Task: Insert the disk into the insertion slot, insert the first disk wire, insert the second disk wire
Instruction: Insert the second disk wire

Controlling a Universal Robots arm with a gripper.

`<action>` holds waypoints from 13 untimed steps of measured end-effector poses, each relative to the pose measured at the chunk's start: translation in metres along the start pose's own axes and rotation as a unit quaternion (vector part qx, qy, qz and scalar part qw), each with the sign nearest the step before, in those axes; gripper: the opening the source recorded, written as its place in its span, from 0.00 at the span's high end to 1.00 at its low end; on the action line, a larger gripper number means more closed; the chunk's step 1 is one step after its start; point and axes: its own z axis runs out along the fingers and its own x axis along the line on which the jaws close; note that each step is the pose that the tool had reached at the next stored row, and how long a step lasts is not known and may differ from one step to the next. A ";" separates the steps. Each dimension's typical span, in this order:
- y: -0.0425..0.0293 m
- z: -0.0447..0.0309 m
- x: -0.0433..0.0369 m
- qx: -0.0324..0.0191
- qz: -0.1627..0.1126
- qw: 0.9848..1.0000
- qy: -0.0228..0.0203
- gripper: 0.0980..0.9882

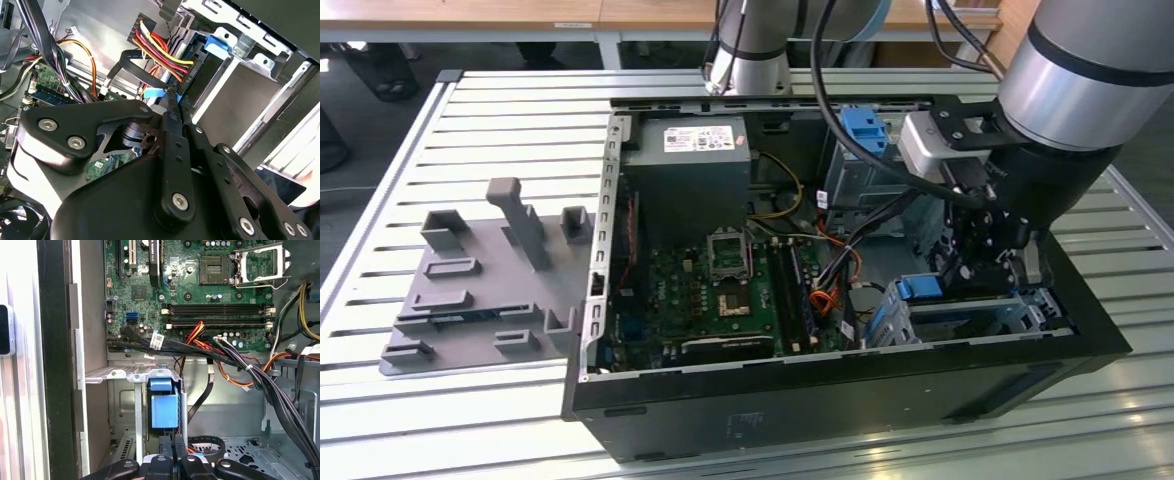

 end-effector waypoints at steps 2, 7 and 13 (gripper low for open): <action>-0.0001 0.0000 0.0000 0.000 0.000 1.000 0.000 0.95; -0.0001 0.0002 0.0000 0.000 0.000 1.000 0.000 0.94; -0.0004 -0.0034 0.0000 0.000 0.000 1.000 0.000 0.87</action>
